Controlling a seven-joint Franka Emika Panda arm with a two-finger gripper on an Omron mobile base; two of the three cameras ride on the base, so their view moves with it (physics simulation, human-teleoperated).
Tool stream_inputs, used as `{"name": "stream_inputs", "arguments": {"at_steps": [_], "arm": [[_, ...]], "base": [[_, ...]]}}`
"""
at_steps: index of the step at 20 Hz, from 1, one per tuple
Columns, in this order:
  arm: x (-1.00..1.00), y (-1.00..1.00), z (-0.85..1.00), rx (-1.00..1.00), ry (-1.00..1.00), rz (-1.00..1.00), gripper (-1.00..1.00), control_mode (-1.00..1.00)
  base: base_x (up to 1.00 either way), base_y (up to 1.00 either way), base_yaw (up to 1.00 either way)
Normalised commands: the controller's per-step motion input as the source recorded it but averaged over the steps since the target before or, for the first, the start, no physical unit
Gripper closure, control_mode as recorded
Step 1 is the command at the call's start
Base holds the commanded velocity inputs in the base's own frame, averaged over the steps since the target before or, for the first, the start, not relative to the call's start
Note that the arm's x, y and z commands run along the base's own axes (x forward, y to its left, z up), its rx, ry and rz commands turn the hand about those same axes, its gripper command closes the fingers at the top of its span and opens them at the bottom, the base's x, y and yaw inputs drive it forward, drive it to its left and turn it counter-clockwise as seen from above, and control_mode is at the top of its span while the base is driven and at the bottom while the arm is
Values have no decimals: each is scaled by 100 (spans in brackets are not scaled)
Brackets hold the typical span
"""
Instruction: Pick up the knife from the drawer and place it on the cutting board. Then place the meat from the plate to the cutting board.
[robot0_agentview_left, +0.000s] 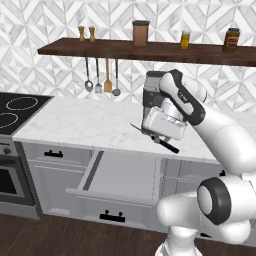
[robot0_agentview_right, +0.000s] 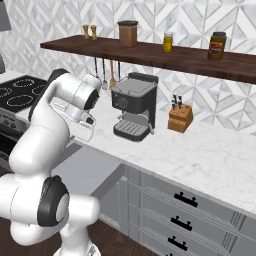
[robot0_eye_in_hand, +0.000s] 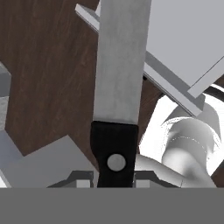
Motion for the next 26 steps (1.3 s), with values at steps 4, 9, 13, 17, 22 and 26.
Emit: {"name": "stream_inputs", "arguments": {"at_steps": [4,9,13,17,22,26], "arm": [[0,0,0,0,0,0,100,-100],[-4,0,0,0,0,0,100,-100],[-1,0,0,0,0,0,100,100],[0,0,0,0,0,0,100,100],[0,0,0,0,0,0,100,100],[0,0,0,0,0,0,100,100]], "base": [[0,0,0],[0,0,0],[-18,0,0],[-43,0,8],[-69,0,16],[-44,13,23]]}}
